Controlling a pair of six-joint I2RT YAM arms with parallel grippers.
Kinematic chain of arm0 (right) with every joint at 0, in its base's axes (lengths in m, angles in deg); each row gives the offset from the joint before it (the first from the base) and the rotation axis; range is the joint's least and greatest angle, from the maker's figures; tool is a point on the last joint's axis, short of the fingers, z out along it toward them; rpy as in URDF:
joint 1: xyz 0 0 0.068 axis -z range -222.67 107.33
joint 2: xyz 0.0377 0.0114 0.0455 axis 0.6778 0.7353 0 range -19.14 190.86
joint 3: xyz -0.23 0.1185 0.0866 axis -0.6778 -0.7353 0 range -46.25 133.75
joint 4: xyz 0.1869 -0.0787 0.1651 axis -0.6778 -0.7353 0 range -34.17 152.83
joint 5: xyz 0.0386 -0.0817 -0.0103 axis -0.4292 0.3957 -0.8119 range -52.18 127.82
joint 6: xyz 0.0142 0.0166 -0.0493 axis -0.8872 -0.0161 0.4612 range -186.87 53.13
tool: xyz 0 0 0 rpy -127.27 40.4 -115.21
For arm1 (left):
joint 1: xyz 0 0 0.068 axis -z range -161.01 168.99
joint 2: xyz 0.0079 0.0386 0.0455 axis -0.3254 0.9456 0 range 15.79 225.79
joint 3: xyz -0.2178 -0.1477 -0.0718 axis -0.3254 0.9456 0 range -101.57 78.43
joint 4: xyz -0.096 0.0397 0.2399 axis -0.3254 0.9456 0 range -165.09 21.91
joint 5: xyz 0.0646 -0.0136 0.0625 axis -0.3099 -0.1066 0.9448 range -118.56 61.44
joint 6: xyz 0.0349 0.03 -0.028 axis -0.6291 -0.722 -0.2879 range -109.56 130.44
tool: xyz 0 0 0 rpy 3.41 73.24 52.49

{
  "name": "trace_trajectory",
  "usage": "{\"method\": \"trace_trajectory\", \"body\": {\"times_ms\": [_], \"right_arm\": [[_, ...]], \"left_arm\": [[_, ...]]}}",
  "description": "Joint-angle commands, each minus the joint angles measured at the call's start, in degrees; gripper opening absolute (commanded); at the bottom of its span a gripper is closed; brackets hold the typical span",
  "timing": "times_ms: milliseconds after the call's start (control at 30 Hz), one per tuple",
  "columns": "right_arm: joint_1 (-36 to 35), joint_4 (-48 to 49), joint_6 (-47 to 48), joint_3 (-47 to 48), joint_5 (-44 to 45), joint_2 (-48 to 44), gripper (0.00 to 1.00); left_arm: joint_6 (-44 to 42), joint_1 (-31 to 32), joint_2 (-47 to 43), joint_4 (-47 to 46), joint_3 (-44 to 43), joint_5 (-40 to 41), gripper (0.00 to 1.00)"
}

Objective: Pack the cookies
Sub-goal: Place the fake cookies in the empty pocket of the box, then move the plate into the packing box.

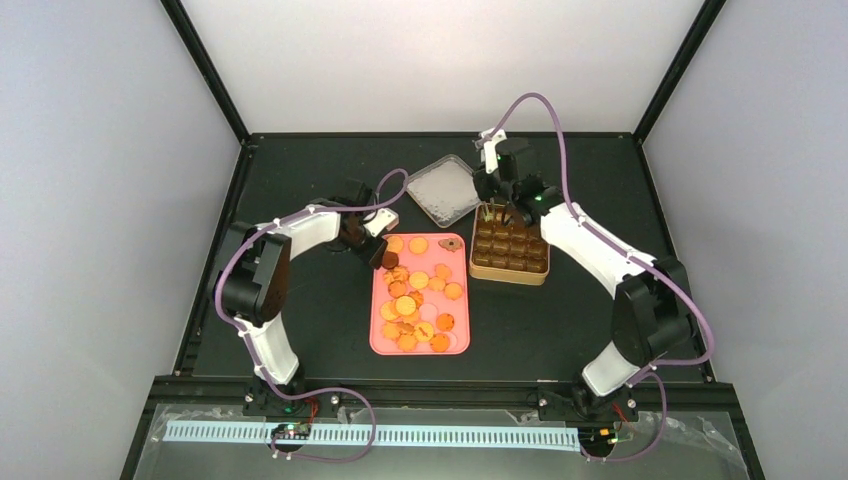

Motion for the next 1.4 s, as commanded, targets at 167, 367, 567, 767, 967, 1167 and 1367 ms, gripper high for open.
{"method": "trace_trajectory", "body": {"times_ms": [167,367,567,767,967,1167,1367], "right_arm": [[1.27,0.47,0.95,1.12,-0.35,-3.46,0.24],[4.47,1.04,-0.52,1.63,-0.80,-3.53,0.25],[5.38,-0.57,-0.34,4.14,-4.38,-2.24,0.25],[5.38,-0.59,-0.70,3.39,-7.06,-2.05,0.26],[5.38,-0.66,-1.23,3.03,-7.71,-0.77,0.26],[5.38,-0.64,-1.27,2.64,-7.96,-0.06,0.27],[5.51,-0.16,-0.79,1.58,-7.24,-0.46,0.28]], "left_arm": [[-1.86,-0.23,2.26,0.88,-0.77,7.87,0.38],[-4.30,-0.31,0.99,1.10,-1.45,10.34,0.38],[-6.19,-0.82,0.29,2.44,-3.71,10.57,0.39],[-7.57,-0.99,-1.92,5.22,-4.30,4.62,0.46],[-9.72,-2.85,-3.79,10.25,-7.05,-1.65,0.56],[-11.33,-5.45,-5.88,15.10,-8.06,-5.60,0.59],[-12.43,-6.09,-10.61,15.63,-2.00,-6.33,0.60]]}}
